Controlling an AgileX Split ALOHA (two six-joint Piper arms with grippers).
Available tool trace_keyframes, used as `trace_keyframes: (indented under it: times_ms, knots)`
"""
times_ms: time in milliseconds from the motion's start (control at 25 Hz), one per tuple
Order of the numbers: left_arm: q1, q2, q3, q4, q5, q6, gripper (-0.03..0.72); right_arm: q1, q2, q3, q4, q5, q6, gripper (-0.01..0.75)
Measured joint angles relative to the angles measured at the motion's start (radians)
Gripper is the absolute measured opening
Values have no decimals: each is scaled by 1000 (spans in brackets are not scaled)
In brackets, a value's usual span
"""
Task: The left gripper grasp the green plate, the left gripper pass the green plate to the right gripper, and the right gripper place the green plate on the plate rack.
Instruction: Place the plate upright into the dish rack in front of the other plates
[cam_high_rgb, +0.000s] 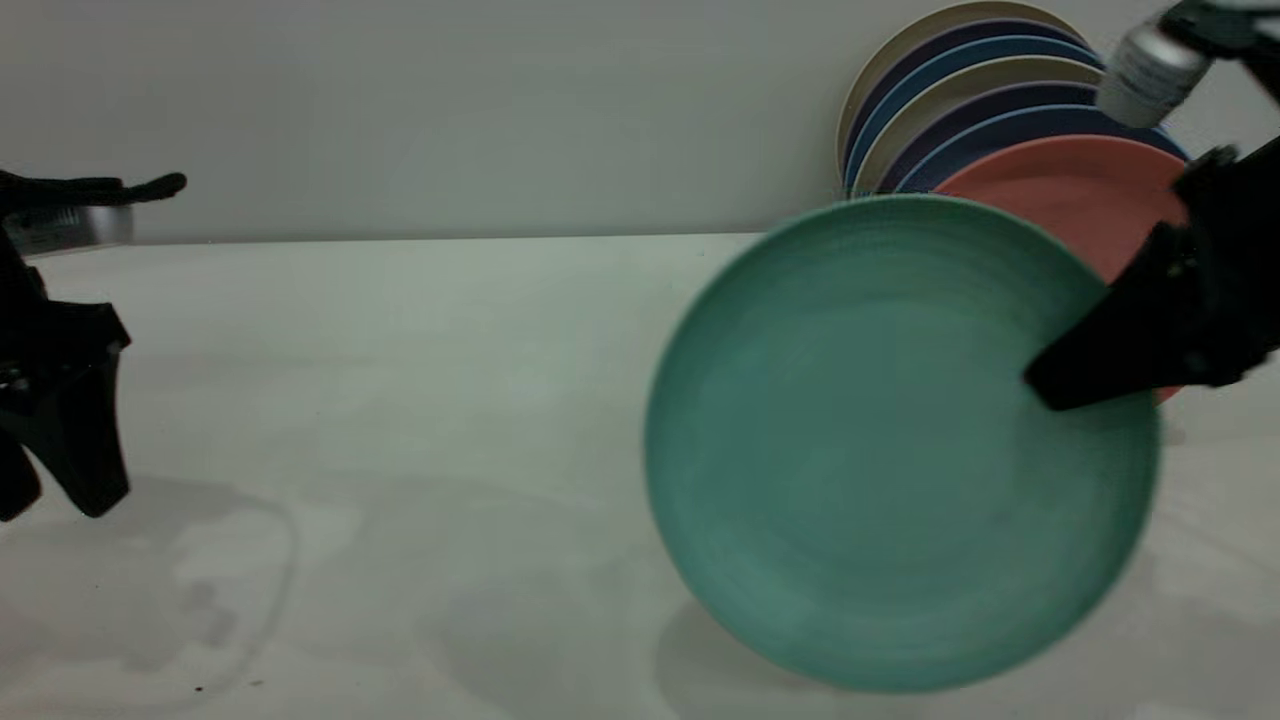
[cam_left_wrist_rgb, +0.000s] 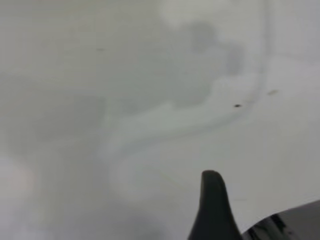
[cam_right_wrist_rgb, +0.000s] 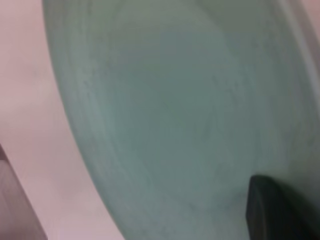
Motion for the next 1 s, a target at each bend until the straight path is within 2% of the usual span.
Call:
trace_keyframes:
  times_ms: [360, 640, 880, 1000]
  knots:
    - [0, 0, 0, -9, -37, -17, 539, 0, -135, -3, -431, -116, 199, 59]
    - [0, 0, 0, -10, -38, -18, 539, 9, -137, -106, -653, -76, 368, 59]
    - [0, 0, 0, -11, -51, -18, 539, 61, -137, -220, -835, -52, 466, 59]
    - [0, 0, 0, -11, -56, -18, 539, 76, -137, -274, -943, -5, 522, 59]
